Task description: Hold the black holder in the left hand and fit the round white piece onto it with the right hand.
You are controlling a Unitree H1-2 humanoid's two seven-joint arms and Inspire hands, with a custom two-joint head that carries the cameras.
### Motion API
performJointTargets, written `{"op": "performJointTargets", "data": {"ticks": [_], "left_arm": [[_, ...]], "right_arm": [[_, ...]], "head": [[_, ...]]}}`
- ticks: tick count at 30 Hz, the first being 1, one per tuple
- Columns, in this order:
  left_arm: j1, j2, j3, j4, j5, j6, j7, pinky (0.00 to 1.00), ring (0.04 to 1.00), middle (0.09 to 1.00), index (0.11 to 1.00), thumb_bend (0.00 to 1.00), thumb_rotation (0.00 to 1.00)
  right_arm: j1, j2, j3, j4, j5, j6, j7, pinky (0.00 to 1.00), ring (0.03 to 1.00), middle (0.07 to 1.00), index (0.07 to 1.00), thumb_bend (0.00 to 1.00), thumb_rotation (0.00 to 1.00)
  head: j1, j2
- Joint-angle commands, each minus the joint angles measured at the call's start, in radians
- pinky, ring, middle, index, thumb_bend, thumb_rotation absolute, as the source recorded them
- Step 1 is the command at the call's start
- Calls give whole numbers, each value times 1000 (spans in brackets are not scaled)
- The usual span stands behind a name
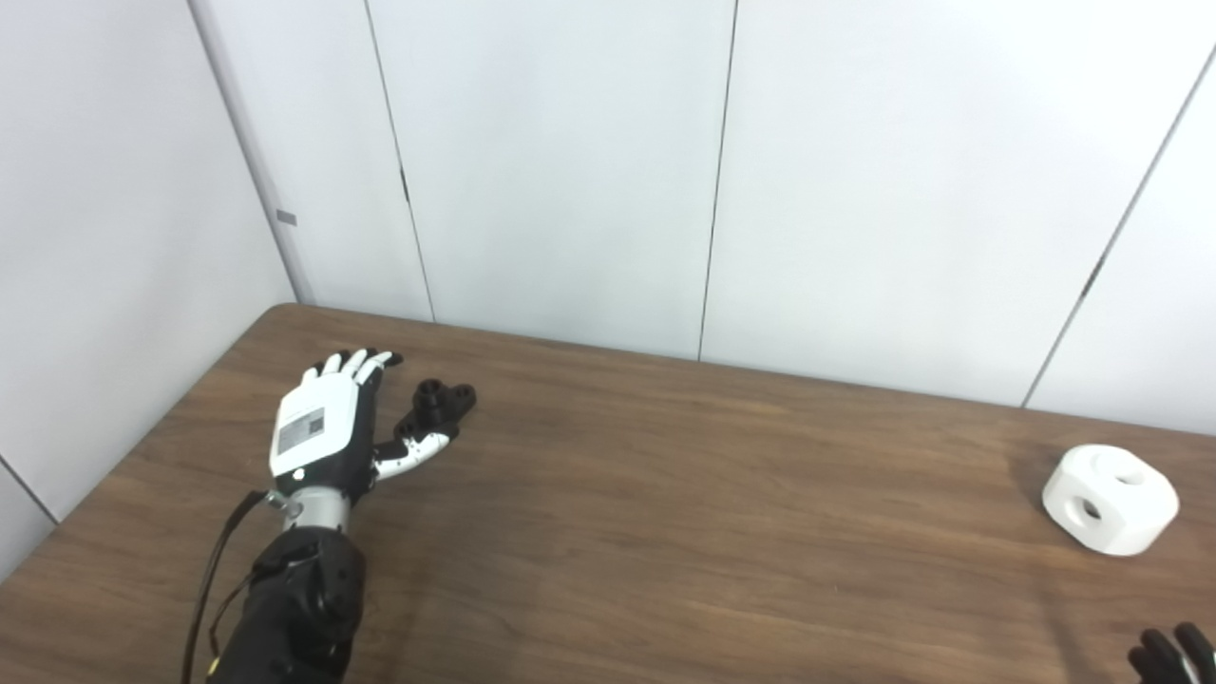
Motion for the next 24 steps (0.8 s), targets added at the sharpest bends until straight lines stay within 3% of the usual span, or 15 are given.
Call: {"op": "performJointTargets", "data": {"ticks": [1, 16, 24], "left_arm": [[-56, 34, -7, 20, 10, 8, 39, 997, 979, 934, 851, 778, 496], [-138, 55, -74, 209, -14, 60, 72, 1000, 991, 938, 844, 781, 512], [-156, 49, -89, 248, -53, 105, 76, 997, 989, 934, 818, 769, 462]], "right_arm": [[2, 29, 10, 89, -4, 19, -2, 1000, 944, 943, 963, 704, 970], [7, 32, 14, 81, -16, 24, -6, 1000, 960, 961, 975, 683, 991], [12, 29, 16, 70, -17, 33, -3, 1000, 977, 972, 986, 643, 1000]], "head": [[0, 1], [-9, -11], [-13, -12]]}}
